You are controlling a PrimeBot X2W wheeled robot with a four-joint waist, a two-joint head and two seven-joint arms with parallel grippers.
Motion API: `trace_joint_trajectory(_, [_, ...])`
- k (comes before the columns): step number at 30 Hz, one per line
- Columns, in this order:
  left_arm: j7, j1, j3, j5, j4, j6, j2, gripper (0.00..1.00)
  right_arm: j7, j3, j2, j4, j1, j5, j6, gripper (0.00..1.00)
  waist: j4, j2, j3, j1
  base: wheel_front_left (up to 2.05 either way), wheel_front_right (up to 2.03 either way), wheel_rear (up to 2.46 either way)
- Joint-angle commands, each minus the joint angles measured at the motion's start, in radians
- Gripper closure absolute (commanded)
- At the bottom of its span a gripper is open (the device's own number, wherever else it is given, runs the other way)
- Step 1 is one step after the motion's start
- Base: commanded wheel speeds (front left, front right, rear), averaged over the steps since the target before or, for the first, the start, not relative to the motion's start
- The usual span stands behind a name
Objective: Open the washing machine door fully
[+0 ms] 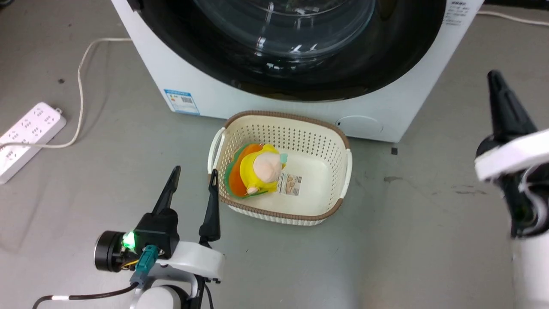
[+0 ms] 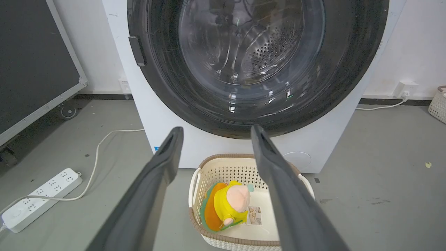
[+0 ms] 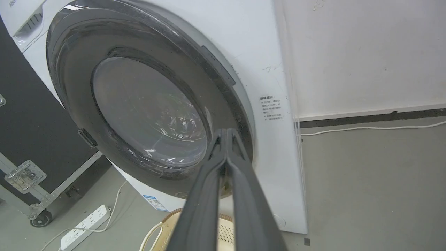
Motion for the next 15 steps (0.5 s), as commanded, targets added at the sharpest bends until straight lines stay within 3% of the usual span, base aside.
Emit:
trace_joint_trajectory(1, [-0.010,-0.016,-0.008,-0.006,-0.005,0.007,0.001,0.00,0.018,-0.015,-0.001,0.024,-0.051,0.032,0.001,1.00,0.006,0.0000,0.011,-0.0001,0.00,0.00,0.00])
trace_joint_trajectory(15, [-0.040,-0.048,-0.056,-0.018,-0.012,0.023,0.001,0.00,0.236,-0.151,-0.016,0.318,-0.339,0.191,0.001,1.00,0.045,0.0000,0.089,-0.0001,0.00,0.00,0.00])
